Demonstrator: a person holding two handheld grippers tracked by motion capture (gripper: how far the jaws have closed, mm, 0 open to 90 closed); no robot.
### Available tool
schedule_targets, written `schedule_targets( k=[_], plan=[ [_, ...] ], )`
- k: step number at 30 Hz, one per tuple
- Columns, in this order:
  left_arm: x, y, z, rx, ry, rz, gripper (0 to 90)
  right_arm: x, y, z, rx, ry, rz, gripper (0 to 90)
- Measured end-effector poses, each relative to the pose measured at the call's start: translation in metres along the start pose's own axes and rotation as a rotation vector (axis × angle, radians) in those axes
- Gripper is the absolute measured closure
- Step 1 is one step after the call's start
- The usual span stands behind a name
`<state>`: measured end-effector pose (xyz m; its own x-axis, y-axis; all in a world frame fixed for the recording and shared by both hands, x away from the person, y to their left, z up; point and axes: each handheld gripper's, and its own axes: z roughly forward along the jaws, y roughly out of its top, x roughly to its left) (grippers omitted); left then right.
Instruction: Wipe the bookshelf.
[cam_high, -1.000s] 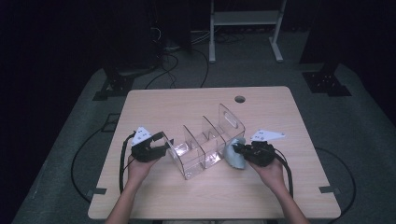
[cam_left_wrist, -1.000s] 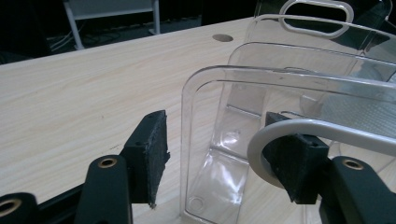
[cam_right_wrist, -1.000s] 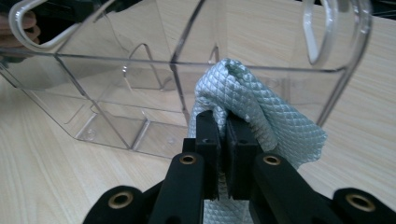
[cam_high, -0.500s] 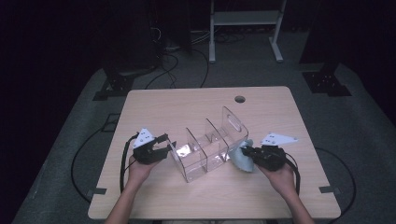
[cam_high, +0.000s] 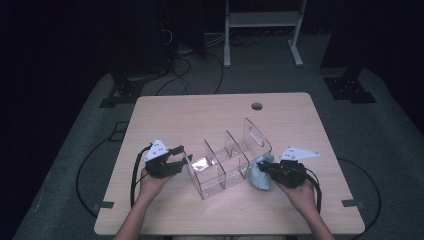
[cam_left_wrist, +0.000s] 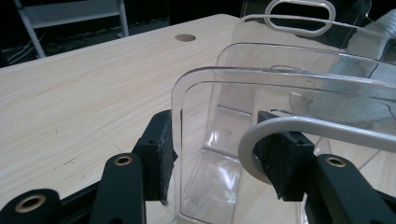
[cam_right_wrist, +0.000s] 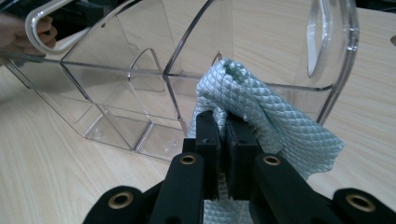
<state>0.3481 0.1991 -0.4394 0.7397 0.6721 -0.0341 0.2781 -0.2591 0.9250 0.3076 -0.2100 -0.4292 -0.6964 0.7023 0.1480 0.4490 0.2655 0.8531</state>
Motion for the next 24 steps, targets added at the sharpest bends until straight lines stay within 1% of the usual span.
schedule_targets(
  k=[1,2,5,7,8,10,12,13,15,16,18,20,21,23,24],
  plan=[
    [0.0,0.0,0.0,0.0,0.0,-0.002,47.9,0.0,0.0,0.0,0.002,-0.003,-0.008,85.1],
    [0.0,0.0,-0.001,-0.002,-0.002,-0.004,47.8,-0.003,0.001,-0.001,0.0,-0.002,-0.002,85.1],
    [0.0,0.0,-0.001,-0.003,-0.004,-0.004,47.6,-0.016,0.0,-0.005,-0.017,-0.035,0.029,85.1],
    [0.001,0.0,0.0,-0.007,-0.003,-0.008,47.6,-0.023,-0.001,-0.006,-0.023,-0.051,0.047,85.1],
    [0.0,-0.001,0.0,-0.007,-0.002,-0.008,47.6,-0.024,-0.001,-0.006,-0.027,-0.05,0.046,85.1],
    [0.0,-0.001,0.0,-0.006,0.001,-0.006,47.6,-0.022,-0.001,-0.004,-0.03,-0.046,0.053,85.1],
    [0.001,-0.001,0.0,-0.007,0.002,-0.004,47.6,-0.017,-0.002,0.0,-0.023,-0.017,0.06,85.1],
    [0.001,-0.001,0.0,-0.007,0.003,-0.004,47.6,-0.013,-0.003,0.002,-0.015,-0.004,0.047,85.1],
    [0.0,-0.001,0.0,-0.007,0.005,-0.002,47.6,-0.01,-0.003,0.005,-0.006,-0.009,0.02,84.7],
    [0.0,-0.001,-0.001,-0.006,0.006,-0.001,47.6,-0.012,-0.003,0.004,-0.007,-0.01,0.026,84.7],
    [0.0,-0.001,-0.001,-0.007,0.006,-0.001,47.6,-0.019,-0.004,0.001,-0.021,-0.037,0.043,84.8],
    [0.0,-0.001,0.0,-0.008,0.005,-0.004,47.6,-0.027,-0.005,-0.002,-0.03,-0.052,0.068,84.9],
    [0.0,-0.001,0.0,-0.009,0.005,-0.004,47.6,-0.029,-0.006,-0.002,-0.035,-0.059,0.073,84.9],
    [0.0,-0.001,0.0,-0.009,0.006,-0.004,47.6,-0.027,-0.007,-0.001,-0.036,-0.055,0.08,84.9],
    [0.0,-0.001,0.0,-0.011,0.006,-0.005,47.6,-0.025,-0.007,0.0,-0.035,-0.051,0.072,84.8]
  ],
)
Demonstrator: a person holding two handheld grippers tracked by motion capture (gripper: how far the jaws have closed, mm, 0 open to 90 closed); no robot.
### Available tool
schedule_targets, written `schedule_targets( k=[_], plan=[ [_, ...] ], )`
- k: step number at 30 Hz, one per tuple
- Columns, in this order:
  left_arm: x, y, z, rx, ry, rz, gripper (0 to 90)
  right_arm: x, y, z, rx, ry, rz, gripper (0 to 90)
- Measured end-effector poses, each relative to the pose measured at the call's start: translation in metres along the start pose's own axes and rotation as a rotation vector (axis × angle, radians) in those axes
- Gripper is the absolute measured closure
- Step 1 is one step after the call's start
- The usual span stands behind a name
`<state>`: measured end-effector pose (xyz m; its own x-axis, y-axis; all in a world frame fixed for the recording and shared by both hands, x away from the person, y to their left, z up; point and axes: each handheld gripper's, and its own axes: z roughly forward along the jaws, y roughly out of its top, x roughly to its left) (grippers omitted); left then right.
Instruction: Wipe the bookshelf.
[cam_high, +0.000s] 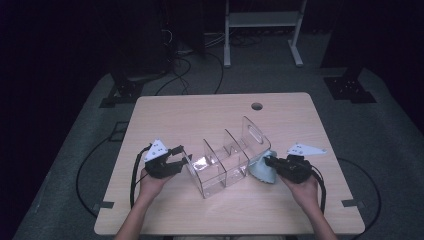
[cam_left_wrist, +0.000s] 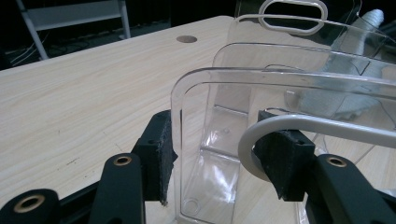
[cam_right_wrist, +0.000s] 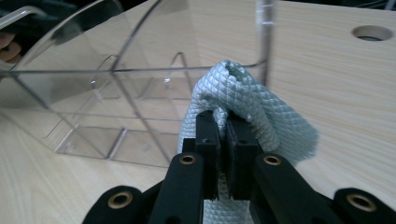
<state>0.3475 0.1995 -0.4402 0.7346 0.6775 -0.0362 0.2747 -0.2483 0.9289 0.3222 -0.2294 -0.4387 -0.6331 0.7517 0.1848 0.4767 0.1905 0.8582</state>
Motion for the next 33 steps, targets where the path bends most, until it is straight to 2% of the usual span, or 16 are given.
schedule_targets(
  k=[4,6,7,10,12,17,23,25,27,29,31,33],
  plan=[
    [0.0,0.0,0.0,0.0,0.002,0.0,47.6,0.013,-0.003,0.007,0.021,0.02,-0.04,84.7],
    [0.0,0.0,0.0,0.001,0.003,0.002,47.6,0.011,-0.002,0.006,0.018,0.016,-0.041,84.8],
    [0.0,0.0,0.0,0.0,0.003,0.002,47.6,0.008,-0.002,0.004,0.013,-0.001,-0.039,84.8],
    [0.0,0.0,0.0,0.0,0.003,0.001,47.5,0.001,-0.002,0.002,-0.001,-0.025,-0.018,84.8],
    [0.0,0.0,0.0,0.0,0.003,0.002,47.5,0.001,-0.004,0.004,-0.003,-0.027,-0.003,84.8],
    [0.0,0.0,-0.001,-0.002,0.003,0.002,47.5,0.011,-0.003,0.008,0.022,-0.02,-0.049,84.7],
    [0.0,0.0,0.0,-0.002,0.004,0.002,47.5,-0.005,-0.001,0.002,0.001,-0.066,-0.017,84.8],
    [0.0,0.0,0.0,-0.003,0.004,0.001,47.6,-0.004,-0.001,0.002,-0.001,-0.058,0.001,84.8],
    [0.0,0.0,0.0,-0.004,0.004,0.001,47.5,0.004,0.0,0.004,0.006,-0.032,-0.014,84.7],
    [0.0,0.0,-0.001,-0.003,0.004,0.002,47.5,0.016,0.001,0.007,0.016,0.0,-0.05,84.7],
    [0.0,0.0,-0.001,-0.002,0.006,0.003,47.5,0.02,0.003,0.008,0.027,-0.01,-0.079,84.7],
    [0.0,0.0,-0.001,-0.005,0.006,0.003,47.4,0.015,0.004,0.007,0.019,-0.017,-0.077,84.7]
  ],
)
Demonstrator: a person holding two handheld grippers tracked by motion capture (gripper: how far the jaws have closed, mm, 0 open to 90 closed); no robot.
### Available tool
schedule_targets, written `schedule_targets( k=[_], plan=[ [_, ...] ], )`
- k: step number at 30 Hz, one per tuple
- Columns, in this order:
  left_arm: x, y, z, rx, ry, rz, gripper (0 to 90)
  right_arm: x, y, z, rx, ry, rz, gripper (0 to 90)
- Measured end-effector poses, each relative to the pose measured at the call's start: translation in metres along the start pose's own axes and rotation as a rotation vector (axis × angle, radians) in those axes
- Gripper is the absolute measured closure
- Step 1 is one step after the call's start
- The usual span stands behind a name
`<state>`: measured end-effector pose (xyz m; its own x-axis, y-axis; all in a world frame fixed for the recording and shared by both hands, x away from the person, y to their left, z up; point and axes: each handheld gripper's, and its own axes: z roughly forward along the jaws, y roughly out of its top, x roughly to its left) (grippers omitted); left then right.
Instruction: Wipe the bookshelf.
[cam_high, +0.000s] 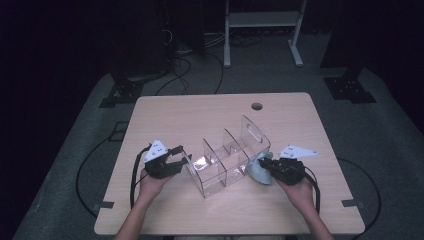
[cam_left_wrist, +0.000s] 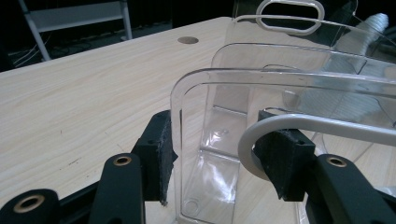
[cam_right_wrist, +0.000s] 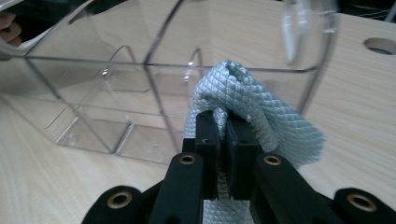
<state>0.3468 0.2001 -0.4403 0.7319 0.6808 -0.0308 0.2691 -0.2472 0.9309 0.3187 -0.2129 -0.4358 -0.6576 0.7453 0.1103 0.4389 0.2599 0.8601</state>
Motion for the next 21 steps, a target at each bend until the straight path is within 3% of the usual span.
schedule_targets(
  k=[3,7,12,14,18,21],
  plan=[
    [-0.001,0.0,0.0,0.004,0.003,0.0,47.5,-0.014,0.001,-0.003,-0.015,-0.046,0.028,84.7],
    [-0.001,0.0,0.0,0.003,0.004,0.0,47.4,-0.022,0.0,-0.005,-0.028,-0.057,0.063,84.7],
    [-0.001,0.001,0.0,0.005,0.007,0.0,47.4,-0.003,0.003,-0.001,-0.022,0.004,0.018,84.8],
    [-0.001,0.001,0.0,0.005,0.01,-0.001,47.4,0.002,0.006,-0.002,-0.024,-0.004,-0.004,84.8],
    [-0.002,0.001,0.001,0.002,0.011,-0.004,47.4,0.001,0.006,-0.003,-0.043,0.02,0.04,84.8],
    [-0.002,0.0,0.001,0.002,0.012,-0.005,47.4,0.016,0.007,0.0,-0.045,0.08,0.028,84.8]
  ],
)
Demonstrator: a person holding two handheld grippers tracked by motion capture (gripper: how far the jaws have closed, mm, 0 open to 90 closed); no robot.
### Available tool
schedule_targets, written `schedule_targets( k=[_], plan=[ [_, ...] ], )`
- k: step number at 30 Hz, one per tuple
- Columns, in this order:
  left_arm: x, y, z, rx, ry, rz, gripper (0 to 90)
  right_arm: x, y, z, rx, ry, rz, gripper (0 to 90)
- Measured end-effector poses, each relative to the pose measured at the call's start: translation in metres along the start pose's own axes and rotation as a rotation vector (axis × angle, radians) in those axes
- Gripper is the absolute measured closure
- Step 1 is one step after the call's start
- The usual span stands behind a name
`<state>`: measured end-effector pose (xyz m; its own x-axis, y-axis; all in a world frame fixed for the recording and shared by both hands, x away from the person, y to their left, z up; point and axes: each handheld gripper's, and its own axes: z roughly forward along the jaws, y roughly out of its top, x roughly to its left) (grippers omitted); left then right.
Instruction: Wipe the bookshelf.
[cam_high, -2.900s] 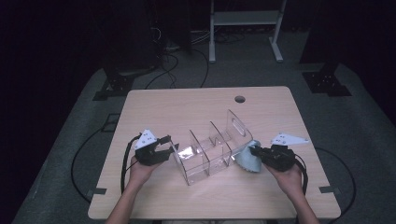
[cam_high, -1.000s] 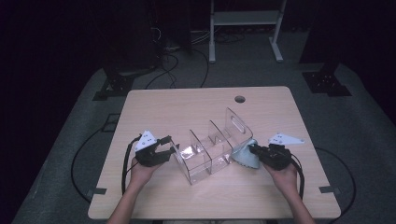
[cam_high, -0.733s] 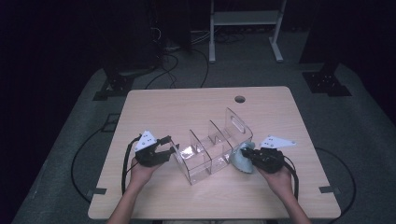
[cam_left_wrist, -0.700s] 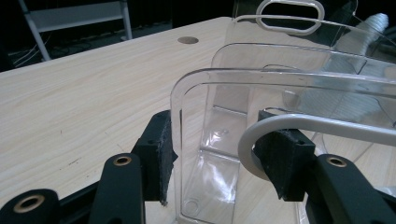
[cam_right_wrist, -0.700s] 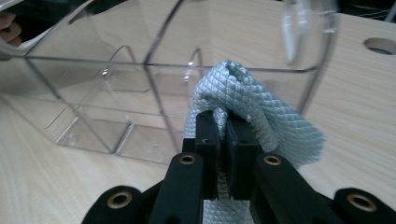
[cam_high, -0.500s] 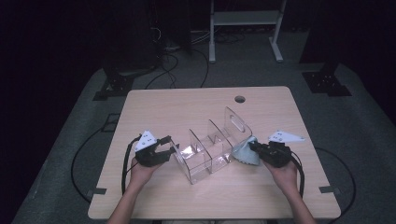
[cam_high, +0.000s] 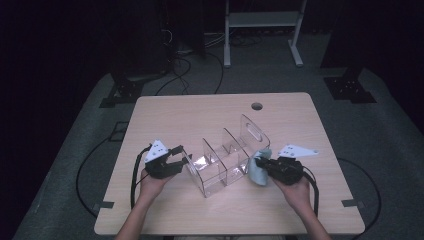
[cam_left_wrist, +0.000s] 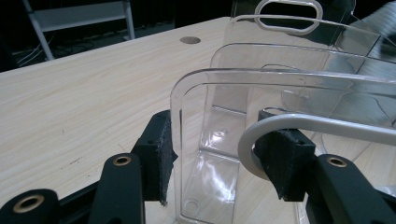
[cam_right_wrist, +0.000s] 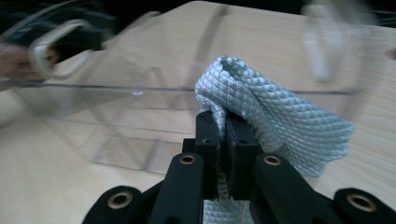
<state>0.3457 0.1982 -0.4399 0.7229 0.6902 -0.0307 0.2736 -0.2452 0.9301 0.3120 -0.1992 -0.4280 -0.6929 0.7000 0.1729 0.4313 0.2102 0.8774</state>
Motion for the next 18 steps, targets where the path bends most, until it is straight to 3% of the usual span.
schedule_targets(
  k=[2,4,8,10,12,15,18],
  plan=[
    [0.0,0.0,0.0,0.001,0.001,0.0,47.3,0.014,0.001,0.006,0.011,0.046,-0.032,84.8],
    [0.0,0.0,-0.001,0.004,-0.001,0.001,47.2,0.023,0.002,0.01,0.022,0.044,-0.083,84.8],
    [0.0,0.0,-0.001,0.003,-0.003,-0.002,47.0,0.011,0.002,0.006,0.014,0.015,-0.059,84.8],
    [0.0,0.0,-0.001,0.002,-0.002,-0.006,46.9,-0.001,-0.001,0.003,0.009,-0.019,-0.022,84.8],
    [-0.001,0.0,0.0,0.0,-0.002,-0.006,47.0,-0.006,-0.003,0.001,0.007,-0.025,0.001,84.8],
    [-0.002,0.0,0.0,0.005,0.0,-0.004,46.9,0.0,-0.004,0.005,0.015,-0.007,-0.009,84.8],
    [-0.001,0.0,0.0,0.005,0.0,-0.004,47.0,0.019,-0.003,0.015,0.042,0.053,-0.058,84.7]
  ],
)
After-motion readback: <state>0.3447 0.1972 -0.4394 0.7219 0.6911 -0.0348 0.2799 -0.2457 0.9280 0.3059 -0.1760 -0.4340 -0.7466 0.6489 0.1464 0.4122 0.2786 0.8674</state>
